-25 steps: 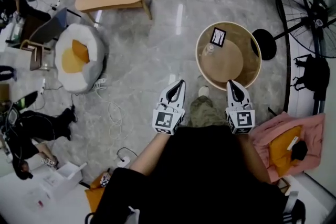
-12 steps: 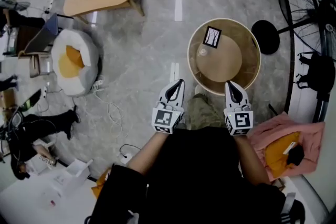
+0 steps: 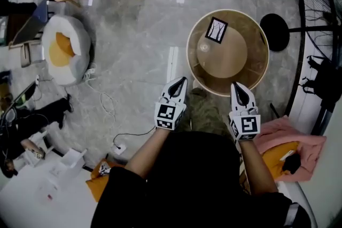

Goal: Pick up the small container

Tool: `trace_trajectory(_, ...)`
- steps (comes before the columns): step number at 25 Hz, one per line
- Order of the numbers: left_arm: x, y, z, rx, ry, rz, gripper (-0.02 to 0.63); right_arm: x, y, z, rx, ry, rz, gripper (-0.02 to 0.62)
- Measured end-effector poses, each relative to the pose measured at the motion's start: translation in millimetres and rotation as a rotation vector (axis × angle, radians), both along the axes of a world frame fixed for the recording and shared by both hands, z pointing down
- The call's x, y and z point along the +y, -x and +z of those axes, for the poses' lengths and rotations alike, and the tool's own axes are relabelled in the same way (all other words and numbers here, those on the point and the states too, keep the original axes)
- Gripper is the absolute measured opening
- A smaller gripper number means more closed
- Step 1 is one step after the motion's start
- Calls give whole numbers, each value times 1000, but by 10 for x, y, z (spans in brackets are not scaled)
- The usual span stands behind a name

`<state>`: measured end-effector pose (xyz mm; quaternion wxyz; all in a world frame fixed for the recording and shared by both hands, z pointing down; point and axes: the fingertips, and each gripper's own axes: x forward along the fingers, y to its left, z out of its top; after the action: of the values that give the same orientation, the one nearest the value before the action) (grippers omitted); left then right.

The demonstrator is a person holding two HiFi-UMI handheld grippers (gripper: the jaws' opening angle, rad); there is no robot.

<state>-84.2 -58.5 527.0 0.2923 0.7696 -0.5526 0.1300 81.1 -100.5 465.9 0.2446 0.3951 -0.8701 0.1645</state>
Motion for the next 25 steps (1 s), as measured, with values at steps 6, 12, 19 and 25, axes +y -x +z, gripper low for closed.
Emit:
trace_trajectory(6,-317,-197,706,-2,24,62,20,-131,67,675,-11,42,48,21)
trace_trajectory(12,-674,-281,1562,-10,36,107,20,-73,144,1285,-21,89,81,21)
trace_trajectory(19,-893,-367,2353,-53,63,134,21,-117,2,1857,-24,124,138,21)
trace_trajectory(25,-1077,-512,2709,-85,48,151,41,-285,-331,2119,-2,103,179,21)
